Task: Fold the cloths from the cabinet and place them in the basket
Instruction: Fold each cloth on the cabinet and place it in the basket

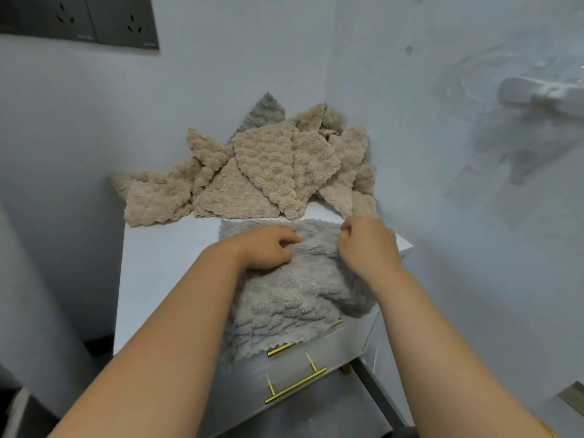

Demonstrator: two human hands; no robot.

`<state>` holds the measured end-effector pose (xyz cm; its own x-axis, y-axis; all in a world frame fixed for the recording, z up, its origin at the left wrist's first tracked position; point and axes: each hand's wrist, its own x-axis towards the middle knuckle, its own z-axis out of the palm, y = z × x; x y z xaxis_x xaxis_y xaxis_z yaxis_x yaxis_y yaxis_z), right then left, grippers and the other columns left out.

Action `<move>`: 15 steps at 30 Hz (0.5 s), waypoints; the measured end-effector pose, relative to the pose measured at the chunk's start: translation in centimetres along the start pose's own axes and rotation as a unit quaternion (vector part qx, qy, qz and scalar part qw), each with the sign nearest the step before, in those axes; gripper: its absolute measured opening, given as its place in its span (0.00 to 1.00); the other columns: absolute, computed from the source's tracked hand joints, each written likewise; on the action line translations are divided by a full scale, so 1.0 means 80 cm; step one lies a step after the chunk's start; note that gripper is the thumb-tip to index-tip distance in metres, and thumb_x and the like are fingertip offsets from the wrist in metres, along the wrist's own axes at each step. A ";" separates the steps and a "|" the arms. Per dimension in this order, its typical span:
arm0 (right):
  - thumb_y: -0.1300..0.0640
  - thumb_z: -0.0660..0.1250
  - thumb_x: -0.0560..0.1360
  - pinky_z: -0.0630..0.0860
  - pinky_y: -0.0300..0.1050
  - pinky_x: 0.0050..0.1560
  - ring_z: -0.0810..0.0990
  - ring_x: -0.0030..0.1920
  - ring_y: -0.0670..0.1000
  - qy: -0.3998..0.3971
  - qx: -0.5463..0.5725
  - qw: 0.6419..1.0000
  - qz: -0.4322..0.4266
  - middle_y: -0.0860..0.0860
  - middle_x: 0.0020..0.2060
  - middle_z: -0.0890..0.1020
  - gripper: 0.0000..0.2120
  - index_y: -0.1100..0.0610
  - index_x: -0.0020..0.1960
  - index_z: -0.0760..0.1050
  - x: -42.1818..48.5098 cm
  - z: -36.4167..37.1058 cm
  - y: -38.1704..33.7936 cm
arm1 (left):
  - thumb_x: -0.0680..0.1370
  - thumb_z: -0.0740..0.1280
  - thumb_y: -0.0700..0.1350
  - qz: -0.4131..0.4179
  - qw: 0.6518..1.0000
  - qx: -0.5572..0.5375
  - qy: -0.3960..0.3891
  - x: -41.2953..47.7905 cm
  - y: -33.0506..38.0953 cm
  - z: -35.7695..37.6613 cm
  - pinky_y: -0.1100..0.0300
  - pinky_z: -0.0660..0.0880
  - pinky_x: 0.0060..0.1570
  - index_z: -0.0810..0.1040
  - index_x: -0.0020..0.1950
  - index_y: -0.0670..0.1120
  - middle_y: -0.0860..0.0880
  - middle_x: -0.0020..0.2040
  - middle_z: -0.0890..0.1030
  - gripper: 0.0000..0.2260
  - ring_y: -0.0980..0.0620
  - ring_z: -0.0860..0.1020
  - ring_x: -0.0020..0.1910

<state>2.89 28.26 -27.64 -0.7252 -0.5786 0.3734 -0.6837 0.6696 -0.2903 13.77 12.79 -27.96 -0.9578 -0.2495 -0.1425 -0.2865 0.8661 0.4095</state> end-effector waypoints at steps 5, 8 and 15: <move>0.51 0.48 0.81 0.55 0.61 0.69 0.67 0.67 0.56 -0.120 -0.044 0.992 -0.005 0.52 0.67 0.73 0.19 0.53 0.66 0.71 0.005 0.030 0.009 | 0.81 0.51 0.60 -0.048 0.994 0.101 -0.020 0.006 0.014 0.007 0.39 0.43 0.73 0.49 0.78 0.54 0.52 0.79 0.46 0.27 0.50 0.44 0.77; 0.53 0.52 0.79 0.59 0.61 0.69 0.69 0.64 0.58 -0.018 -0.009 0.998 0.052 0.55 0.62 0.75 0.18 0.58 0.63 0.72 0.002 0.045 0.022 | 0.81 0.48 0.62 -0.060 0.991 0.118 0.008 0.009 0.010 0.022 0.38 0.39 0.71 0.46 0.78 0.56 0.52 0.79 0.43 0.27 0.50 0.41 0.77; 0.69 0.57 0.73 0.69 0.43 0.51 0.74 0.58 0.56 0.172 0.323 0.890 0.273 0.57 0.59 0.73 0.17 0.61 0.60 0.72 -0.030 0.032 0.072 | 0.81 0.54 0.58 -0.053 0.979 0.139 0.142 0.004 0.021 0.030 0.40 0.51 0.72 0.60 0.75 0.51 0.48 0.77 0.57 0.24 0.47 0.54 0.76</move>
<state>0.51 32.34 -32.46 -0.9715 0.0012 0.2369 -0.2228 0.3354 -0.9154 13.03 15.21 -29.51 -0.9019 -0.4199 0.1009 -0.4051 0.9036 0.1395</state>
